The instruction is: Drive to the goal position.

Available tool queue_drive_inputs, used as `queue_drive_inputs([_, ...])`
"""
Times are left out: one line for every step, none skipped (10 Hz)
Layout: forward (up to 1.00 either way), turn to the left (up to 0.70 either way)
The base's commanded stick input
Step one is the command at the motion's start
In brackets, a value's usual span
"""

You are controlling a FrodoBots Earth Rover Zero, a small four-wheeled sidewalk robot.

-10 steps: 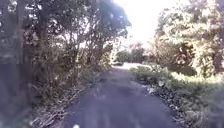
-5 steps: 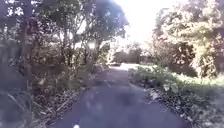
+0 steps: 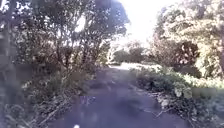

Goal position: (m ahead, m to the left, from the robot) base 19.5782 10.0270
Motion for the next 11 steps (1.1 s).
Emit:
queue_drive_inputs([0.69, 0.0])
queue_drive_inputs([0.69, 0.0])
queue_drive_inputs([0.69, 0.0])
queue_drive_inputs([0.69, 0.0])
queue_drive_inputs([0.69, 0.0])
queue_drive_inputs([0.69, 0.0])
queue_drive_inputs([0.69, 0.0])
queue_drive_inputs([0.69, 0.0])
queue_drive_inputs([0.69, 0.0])
queue_drive_inputs([0.69, 0.0])
queue_drive_inputs([0.69, 0.0])
